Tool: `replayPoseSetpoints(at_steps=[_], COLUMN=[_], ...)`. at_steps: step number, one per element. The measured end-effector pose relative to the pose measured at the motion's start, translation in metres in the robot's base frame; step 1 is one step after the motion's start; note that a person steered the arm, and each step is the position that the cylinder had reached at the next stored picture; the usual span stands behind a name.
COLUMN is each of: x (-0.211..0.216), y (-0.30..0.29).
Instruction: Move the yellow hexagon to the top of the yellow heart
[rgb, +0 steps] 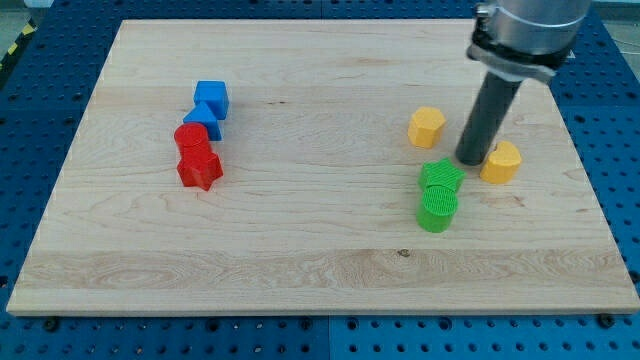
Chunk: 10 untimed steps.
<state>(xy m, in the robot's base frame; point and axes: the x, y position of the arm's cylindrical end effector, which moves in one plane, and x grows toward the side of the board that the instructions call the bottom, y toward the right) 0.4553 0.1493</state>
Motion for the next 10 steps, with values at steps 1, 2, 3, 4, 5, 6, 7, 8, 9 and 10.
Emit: replayPoseSetpoints(at_steps=[1,2,3,4,5,6,7,8,9,10], x=[-0.002,-0.014,-0.022,-0.03,-0.035,-0.049,-0.049,-0.043,-0.027,-0.025], y=[-0.049,-0.083,-0.081,-0.066,-0.072,-0.072,-0.041,-0.005,0.005,0.005])
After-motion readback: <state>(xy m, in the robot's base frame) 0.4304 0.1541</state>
